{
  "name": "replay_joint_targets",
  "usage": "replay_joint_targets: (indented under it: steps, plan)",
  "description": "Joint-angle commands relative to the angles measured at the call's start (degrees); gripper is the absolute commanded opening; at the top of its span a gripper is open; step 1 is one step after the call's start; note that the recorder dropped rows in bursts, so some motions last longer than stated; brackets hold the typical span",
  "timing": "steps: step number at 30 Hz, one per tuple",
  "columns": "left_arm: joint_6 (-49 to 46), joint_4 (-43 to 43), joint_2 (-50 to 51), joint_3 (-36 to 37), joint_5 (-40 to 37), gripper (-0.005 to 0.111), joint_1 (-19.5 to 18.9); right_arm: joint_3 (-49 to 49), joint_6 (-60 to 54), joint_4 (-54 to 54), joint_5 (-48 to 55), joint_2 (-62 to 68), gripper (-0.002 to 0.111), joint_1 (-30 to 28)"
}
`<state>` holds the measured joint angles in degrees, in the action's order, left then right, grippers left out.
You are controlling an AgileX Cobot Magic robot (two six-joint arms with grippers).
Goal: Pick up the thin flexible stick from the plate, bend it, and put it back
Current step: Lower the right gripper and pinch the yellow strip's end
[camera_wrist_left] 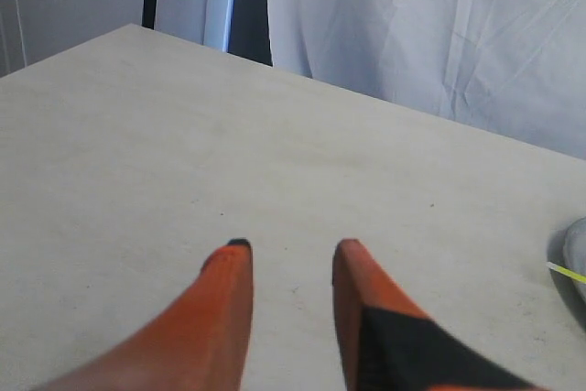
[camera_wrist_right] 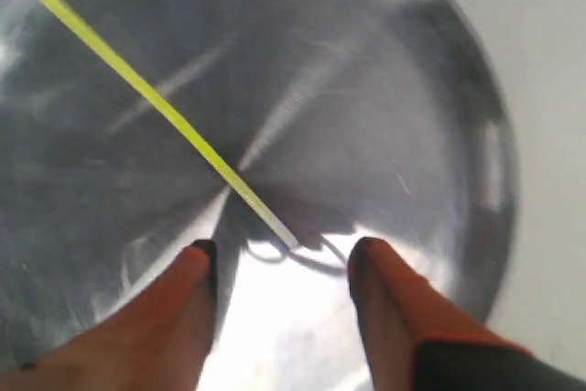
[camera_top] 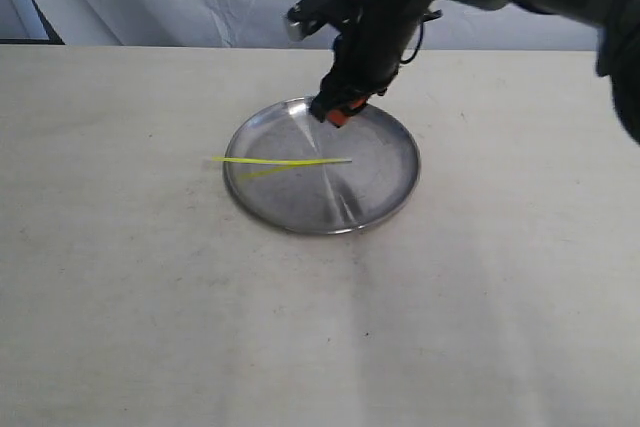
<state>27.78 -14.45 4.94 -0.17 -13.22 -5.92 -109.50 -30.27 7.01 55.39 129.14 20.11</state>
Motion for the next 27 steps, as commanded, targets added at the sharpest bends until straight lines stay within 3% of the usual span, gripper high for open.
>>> replay_joint_targets:
  steps: [1, 9, 23, 27]
  plan:
    - [0.06, -0.10, -0.27, 0.17, -0.04, 0.031, -0.19, -3.43, -2.18, -2.38, -2.46, 4.16, 0.050, 3.77]
    - [0.06, -0.10, -0.27, 0.17, -0.04, 0.031, -0.19, -3.43, -2.63, -2.48, -7.37, 7.63, 0.050, 6.56]
    - [0.06, -0.10, -0.27, 0.17, -0.04, 0.031, -0.19, -3.43, -2.76, -2.89, -11.45, 11.67, 0.049, 6.68]
    - [0.06, -0.10, -0.27, 0.17, -0.04, 0.031, -0.19, -3.43, -2.76, -3.78, -11.23, 12.82, 0.034, 6.68]
